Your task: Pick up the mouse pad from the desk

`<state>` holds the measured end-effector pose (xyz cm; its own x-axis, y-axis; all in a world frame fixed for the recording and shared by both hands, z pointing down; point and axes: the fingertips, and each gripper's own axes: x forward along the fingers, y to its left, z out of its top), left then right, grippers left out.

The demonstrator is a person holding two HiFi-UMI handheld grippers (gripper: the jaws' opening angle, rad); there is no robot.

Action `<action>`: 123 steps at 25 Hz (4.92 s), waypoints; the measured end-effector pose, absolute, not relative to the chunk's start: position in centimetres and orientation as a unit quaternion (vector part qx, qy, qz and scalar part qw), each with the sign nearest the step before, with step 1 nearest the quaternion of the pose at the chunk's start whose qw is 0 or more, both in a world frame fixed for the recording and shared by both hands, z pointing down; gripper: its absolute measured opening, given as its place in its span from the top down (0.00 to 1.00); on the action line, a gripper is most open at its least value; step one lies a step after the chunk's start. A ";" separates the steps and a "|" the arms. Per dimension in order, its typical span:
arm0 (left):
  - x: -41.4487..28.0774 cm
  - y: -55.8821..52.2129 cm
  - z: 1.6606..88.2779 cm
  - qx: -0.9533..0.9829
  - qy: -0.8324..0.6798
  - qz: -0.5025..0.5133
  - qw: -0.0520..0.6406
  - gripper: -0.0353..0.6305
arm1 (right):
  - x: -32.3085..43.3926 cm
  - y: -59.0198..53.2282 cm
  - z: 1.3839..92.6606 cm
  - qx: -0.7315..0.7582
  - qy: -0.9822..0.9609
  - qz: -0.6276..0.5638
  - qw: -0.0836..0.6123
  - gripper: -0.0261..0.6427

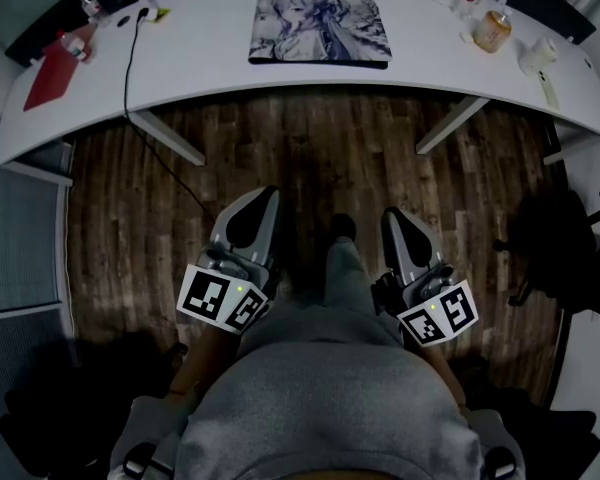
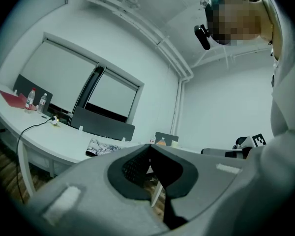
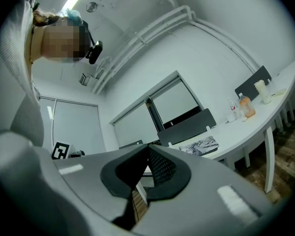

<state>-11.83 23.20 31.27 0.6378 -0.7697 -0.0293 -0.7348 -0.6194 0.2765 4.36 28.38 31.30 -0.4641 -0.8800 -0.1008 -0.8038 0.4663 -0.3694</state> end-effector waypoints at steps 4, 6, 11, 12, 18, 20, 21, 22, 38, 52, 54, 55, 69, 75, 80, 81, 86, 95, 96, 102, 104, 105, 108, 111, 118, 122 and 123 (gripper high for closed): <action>-11.8 20.9 31.2 0.893 -0.429 -0.070 0.120 0.95 | 4.6 25.9 31.0 -0.492 0.849 -0.135 0.139 0.96; -11.6 19.6 31.2 0.891 -0.433 -0.069 0.117 0.95 | 5.0 24.4 31.0 -0.491 0.849 -0.135 0.139 0.96; -10.9 15.9 30.9 0.887 -0.441 -0.073 0.114 0.95 | 6.1 20.3 30.8 -0.485 0.853 -0.136 0.134 0.96; -10.8 15.2 30.8 0.887 -0.442 -0.074 0.114 0.95 | 6.3 19.4 30.7 -0.483 0.855 -0.135 0.134 0.96; -9.8 10.7 29.5 0.883 -0.453 -0.084 0.095 0.95 | 7.2 14.0 29.7 -0.463 0.866 -0.130 0.139 0.96; -9.5 9.3 29.1 0.880 -0.458 -0.083 0.090 0.95 | 7.6 12.4 29.5 -0.458 0.868 -0.129 0.139 0.96; -9.4 8.7 29.0 0.879 -0.461 -0.083 0.089 0.95 | 7.8 11.7 29.3 -0.456 0.869 -0.130 0.139 0.96; -9.2 8.1 28.8 0.878 -0.463 -0.083 0.087 0.95 | 8.1 11.0 29.3 -0.454 0.870 -0.130 0.139 0.96; -6.8 1.0 28.0 0.858 -0.500 -0.087 0.081 0.95 | 10.9 3.5 28.6 -0.406 0.891 -0.151 0.140 0.96; -7.2 -0.6 28.2 0.849 -0.514 -0.088 0.082 0.95 | 11.0 1.7 28.8 -0.395 0.894 -0.157 0.143 0.96; -7.0 -0.8 28.0 0.851 -0.511 -0.087 0.083 0.95 | 11.1 1.7 28.5 -0.399 0.891 -0.158 0.146 0.96; -6.9 -0.9 27.8 0.852 -0.509 -0.087 0.082 0.95 | 11.2 1.8 28.4 -0.400 0.891 -0.156 0.147 0.96; -7.1 -0.3 28.5 0.842 -0.527 -0.085 0.078 0.95 | 12.2 2.0 29.3 -0.393 0.894 -0.157 0.147 0.96; -7.2 -0.3 29.1 0.840 -0.532 -0.071 0.080 0.95 | 12.1 1.2 30.2 -0.388 0.893 -0.174 0.144 0.96; -7.8 -1.7 29.2 0.840 -0.532 -0.073 0.079 0.95 | 11.9 -0.5 30.7 -0.390 0.894 -0.169 0.140 0.96; -7.8 -2.1 29.3 0.841 -0.530 -0.073 0.079 0.95 | 11.8 -0.8 30.6 -0.391 0.894 -0.167 0.141 0.96; -8.2 -5.3 29.3 0.846 -0.521 -0.077 0.081 0.95 | 11.9 -3.4 30.9 -0.403 0.888 -0.170 0.139 0.96; -8.7 -13.3 28.5 0.858 -0.501 -0.084 0.079 0.95 | 11.2 -10.2 29.5 -0.419 0.879 -0.164 0.156 0.96; -8.8 -14.1 28.3 0.859 -0.500 -0.084 0.078 0.95 | 11.1 -10.9 29.4 -0.422 0.878 -0.163 0.157 0.96; -9.5 -17.8 27.8 0.863 -0.493 -0.083 0.069 0.95 | 10.9 -14.3 29.2 -0.433 0.872 -0.161 0.161 0.96; -9.7 -18.5 27.9 0.865 -0.491 -0.082 0.070 0.95 | 10.8 -15.2 29.2 -0.436 0.871 -0.161 0.162 0.96; -9.8 -18.8 28.0 0.865 -0.490 -0.082 0.072 0.95 | 10.6 -15.6 29.2 -0.437 0.870 -0.160 0.162 0.96; -10.5 -19.6 28.1 0.866 -0.488 -0.079 0.073 0.95 | 9.8 -16.5 28.9 -0.436 0.870 -0.158 0.166 0.96; -11.1 -20.5 28.0 0.867 -0.488 -0.077 0.071 0.95 | 9.9 -17.4 29.4 -0.445 0.866 -0.158 0.162 0.96; -11.7 -22.3 28.4 0.872 -0.479 -0.069 0.070 0.95 | 10.2 -19.1 29.4 -0.464 0.859 -0.147 0.161 0.96; -11.5 -23.4 28.9 0.878 -0.468 -0.061 0.074 0.95 | 10.6 -20.0 29.7 -0.476 0.854 -0.144 0.155 0.96; -11.5 -23.7 29.1 0.879 -0.466 -0.060 0.076 0.95 | 10.6 -20.3 29.8 -0.479 0.852 -0.144 0.155 0.96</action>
<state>-11.47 -23.74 29.06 0.5580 -0.8292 -0.0342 -0.8111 -0.5536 0.1887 10.63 -20.25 29.81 -0.4942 -0.8602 -0.1260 -0.7713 0.5007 -0.3929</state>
